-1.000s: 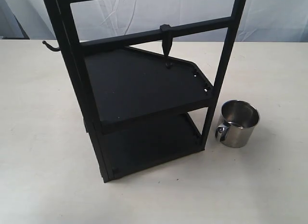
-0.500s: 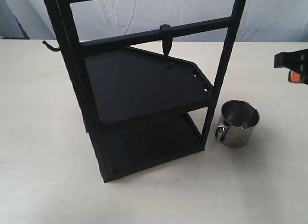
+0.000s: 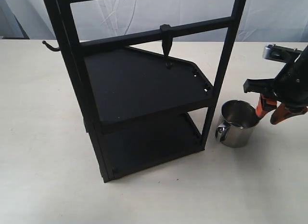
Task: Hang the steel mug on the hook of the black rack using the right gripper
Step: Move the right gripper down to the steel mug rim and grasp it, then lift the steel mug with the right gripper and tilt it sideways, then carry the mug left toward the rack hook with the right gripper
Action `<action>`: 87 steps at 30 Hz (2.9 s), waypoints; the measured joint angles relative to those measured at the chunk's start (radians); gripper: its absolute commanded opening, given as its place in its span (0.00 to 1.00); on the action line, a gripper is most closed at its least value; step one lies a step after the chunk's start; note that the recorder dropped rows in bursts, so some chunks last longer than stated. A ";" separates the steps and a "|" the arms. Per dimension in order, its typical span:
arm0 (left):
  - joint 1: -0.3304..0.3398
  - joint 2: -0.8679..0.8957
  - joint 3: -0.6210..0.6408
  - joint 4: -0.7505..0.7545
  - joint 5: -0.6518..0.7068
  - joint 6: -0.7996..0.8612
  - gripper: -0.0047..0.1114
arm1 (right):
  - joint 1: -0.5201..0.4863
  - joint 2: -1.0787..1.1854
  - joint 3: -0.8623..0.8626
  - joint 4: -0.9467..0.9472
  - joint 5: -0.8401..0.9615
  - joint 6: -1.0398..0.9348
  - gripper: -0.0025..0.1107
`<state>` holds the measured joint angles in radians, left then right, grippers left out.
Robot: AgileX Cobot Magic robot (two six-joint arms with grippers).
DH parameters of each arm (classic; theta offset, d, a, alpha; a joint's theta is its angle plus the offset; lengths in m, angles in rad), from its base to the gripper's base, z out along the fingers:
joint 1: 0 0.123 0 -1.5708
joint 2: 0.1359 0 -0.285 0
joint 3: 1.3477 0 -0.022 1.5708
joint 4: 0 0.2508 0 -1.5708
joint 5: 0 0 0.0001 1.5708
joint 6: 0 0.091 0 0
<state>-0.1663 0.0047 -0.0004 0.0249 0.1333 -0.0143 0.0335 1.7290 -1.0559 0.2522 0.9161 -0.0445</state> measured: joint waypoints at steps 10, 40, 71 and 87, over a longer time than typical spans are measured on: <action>0.000 0.000 0.000 0.000 0.000 0.000 0.05 | 0.002 -0.002 -0.002 0.030 -0.029 -0.011 0.51; 0.000 0.000 0.000 0.000 0.000 0.000 0.05 | 0.040 -0.151 0.146 0.593 0.308 -0.406 0.01; 0.000 0.000 0.000 0.000 0.000 0.000 0.05 | 0.040 -0.215 0.295 1.030 0.302 -0.311 0.01; 0.000 0.000 0.000 0.000 0.000 0.000 0.05 | 0.146 -0.167 0.295 1.270 0.287 -0.263 0.01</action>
<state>-0.1663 0.0047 -0.0004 0.0249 0.1333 -0.0143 0.1795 1.5623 -0.7605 1.5221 1.2029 -0.3080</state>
